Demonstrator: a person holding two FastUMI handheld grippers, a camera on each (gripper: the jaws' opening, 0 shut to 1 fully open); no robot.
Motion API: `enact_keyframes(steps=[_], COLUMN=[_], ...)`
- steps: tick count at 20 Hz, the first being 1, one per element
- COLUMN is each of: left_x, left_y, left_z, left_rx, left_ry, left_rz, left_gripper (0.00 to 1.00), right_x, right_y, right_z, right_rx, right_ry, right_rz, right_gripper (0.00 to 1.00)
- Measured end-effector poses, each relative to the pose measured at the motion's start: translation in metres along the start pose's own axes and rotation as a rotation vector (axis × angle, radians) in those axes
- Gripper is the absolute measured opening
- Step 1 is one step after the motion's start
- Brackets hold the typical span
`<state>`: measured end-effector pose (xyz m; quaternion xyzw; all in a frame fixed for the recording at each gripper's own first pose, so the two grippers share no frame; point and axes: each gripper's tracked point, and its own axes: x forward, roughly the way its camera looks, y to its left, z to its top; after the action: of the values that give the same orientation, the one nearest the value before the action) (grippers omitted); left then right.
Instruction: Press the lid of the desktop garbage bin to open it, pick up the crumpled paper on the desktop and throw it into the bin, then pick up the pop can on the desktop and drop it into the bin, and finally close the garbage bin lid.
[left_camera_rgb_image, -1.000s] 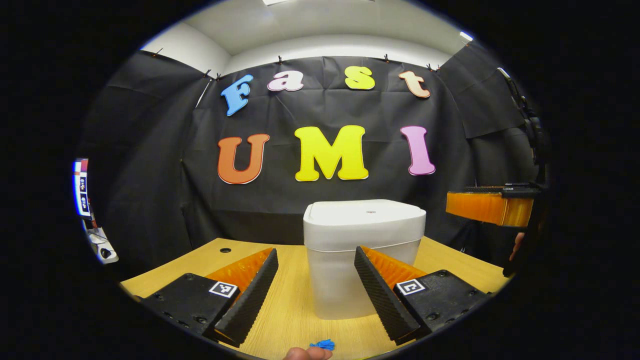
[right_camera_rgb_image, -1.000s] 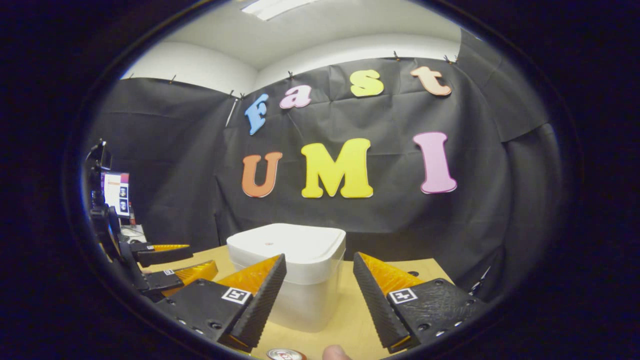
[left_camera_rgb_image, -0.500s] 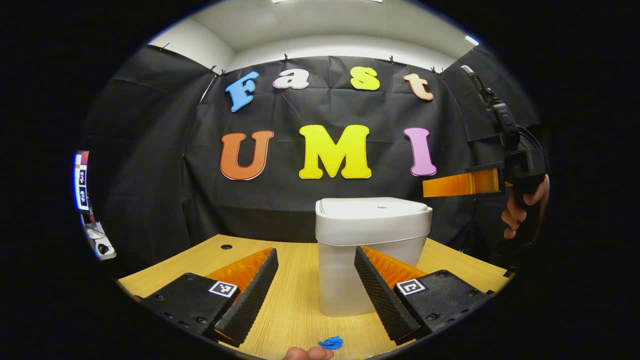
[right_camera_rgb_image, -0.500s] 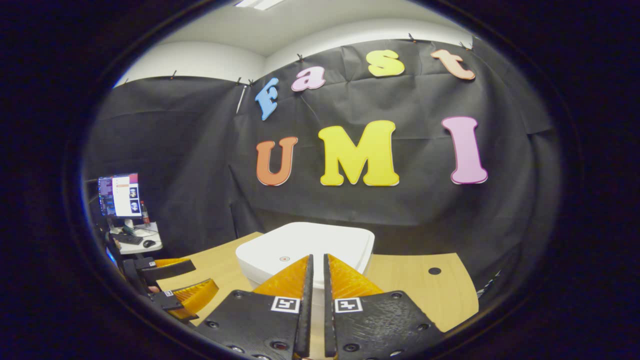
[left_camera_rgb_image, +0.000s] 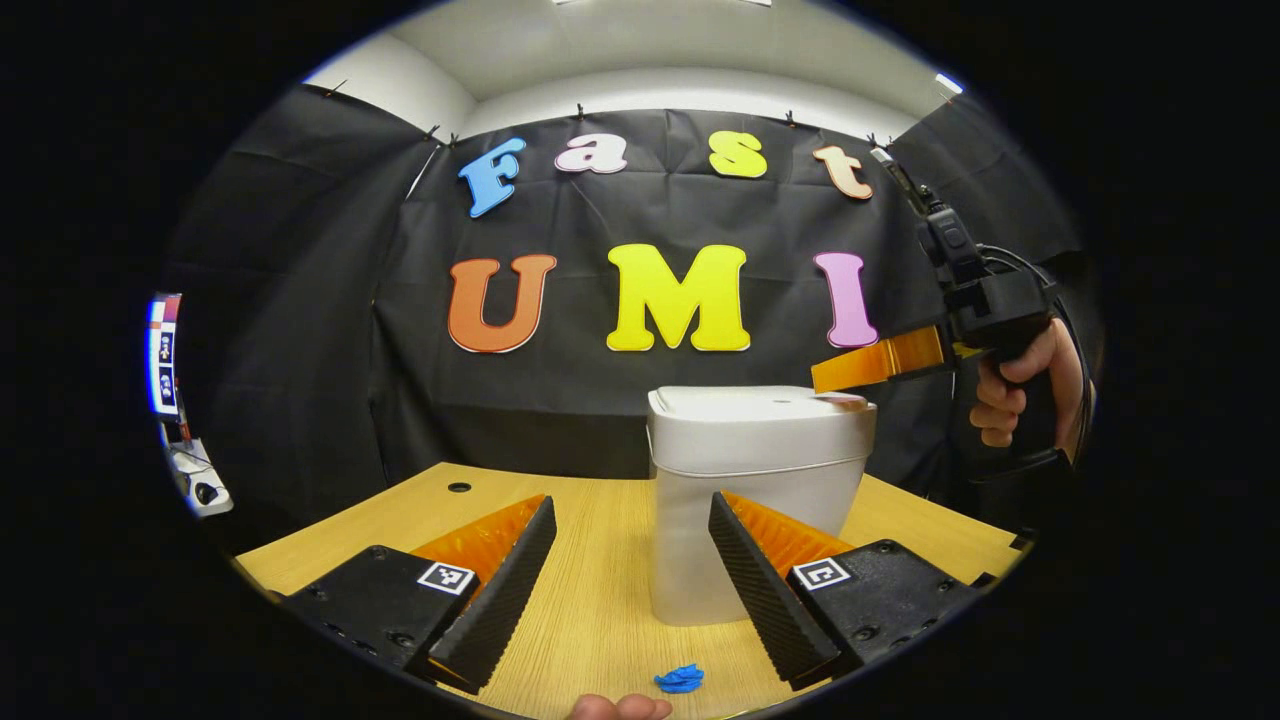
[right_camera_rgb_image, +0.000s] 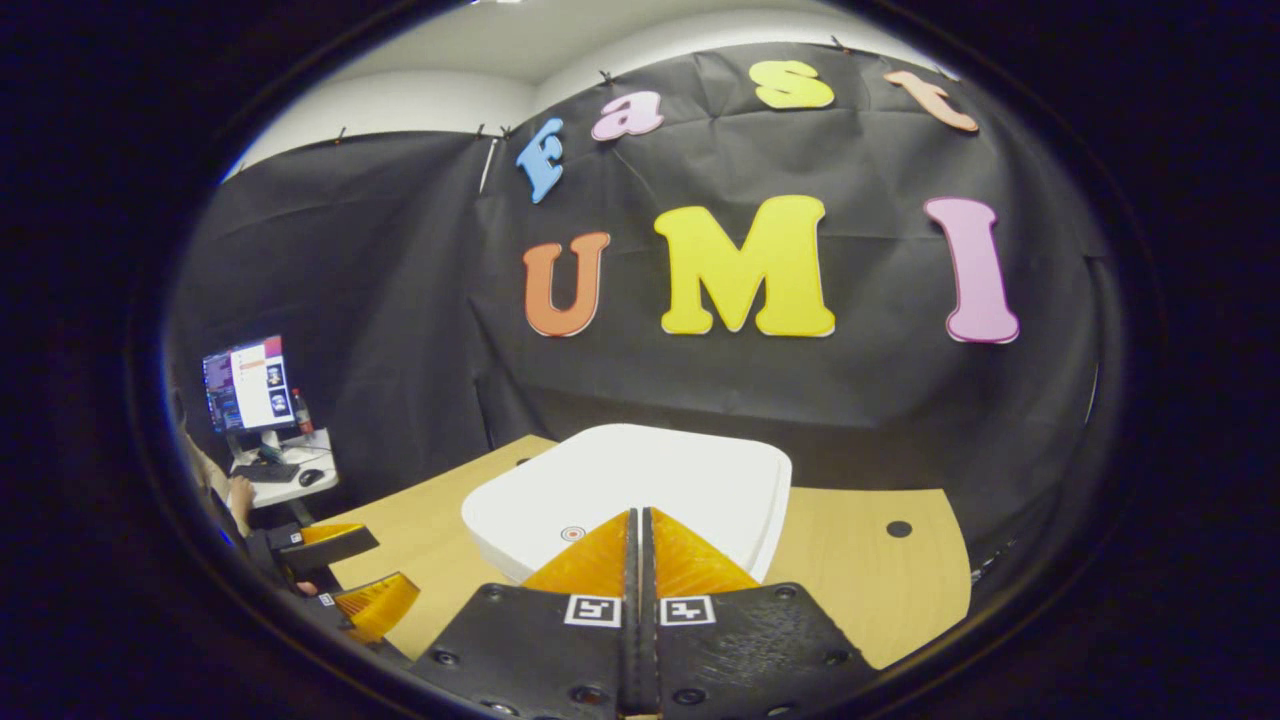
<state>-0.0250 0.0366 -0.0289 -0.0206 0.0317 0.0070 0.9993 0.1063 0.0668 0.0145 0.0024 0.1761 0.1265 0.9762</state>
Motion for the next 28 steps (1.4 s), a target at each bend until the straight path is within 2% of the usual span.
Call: enact_keyframes(steps=[5,7,9,12,13,17,19,20,24,25,27,28], left_x=[0.002,0.003,0.003,-0.001,-0.002,-0.003,-0.002,-0.002,0.000,0.000,0.000,-0.001], left_y=[0.006,0.007,0.007,0.013,0.016,0.013,0.007,0.005,0.000,0.000,-0.002,-0.005], left_z=[-0.007,-0.009,-0.009,-0.012,-0.015,-0.022,-0.024,-0.025,-0.033,-0.035,-0.041,-0.045], left_rx=[-0.020,-0.033,-0.042,-0.015,-0.004,-0.012,-0.033,-0.037,-0.019,-0.012,-0.007,-0.008], left_ry=[0.011,0.011,0.012,0.015,0.022,0.040,0.051,0.054,0.070,0.076,0.087,0.091], left_rz=[-0.006,-0.015,-0.015,0.002,0.009,0.007,-0.011,-0.016,-0.016,-0.012,-0.009,-0.007], left_gripper=[0.99,0.99,1.00,0.99,0.99,0.99,0.99,1.00,0.99,0.99,0.99,0.99], right_x=[0.004,0.000,0.000,-0.002,-0.002,-0.020,-0.031,-0.038,-0.057,-0.061,-0.067,-0.070], right_y=[-0.001,0.000,-0.001,-0.002,-0.003,0.000,-0.003,-0.004,-0.009,-0.009,-0.010,-0.012], right_z=[-0.010,-0.009,-0.002,0.015,0.019,0.054,0.063,0.065,0.075,0.068,0.055,0.048], right_rx=[0.006,-0.017,-0.074,-0.082,-0.065,0.000,0.001,-0.001,-0.041,-0.042,-0.031,-0.020], right_ry=[0.126,0.162,0.136,0.033,-0.014,-0.167,-0.200,-0.219,-0.311,-0.315,-0.323,-0.333], right_rz=[0.052,0.037,-0.001,-0.042,-0.047,-0.038,-0.046,-0.051,-0.078,-0.079,-0.079,-0.086], right_gripper=[0.01,0.01,0.01,0.00,0.29,0.83,0.94,0.96,0.95,0.92,0.92,0.95])
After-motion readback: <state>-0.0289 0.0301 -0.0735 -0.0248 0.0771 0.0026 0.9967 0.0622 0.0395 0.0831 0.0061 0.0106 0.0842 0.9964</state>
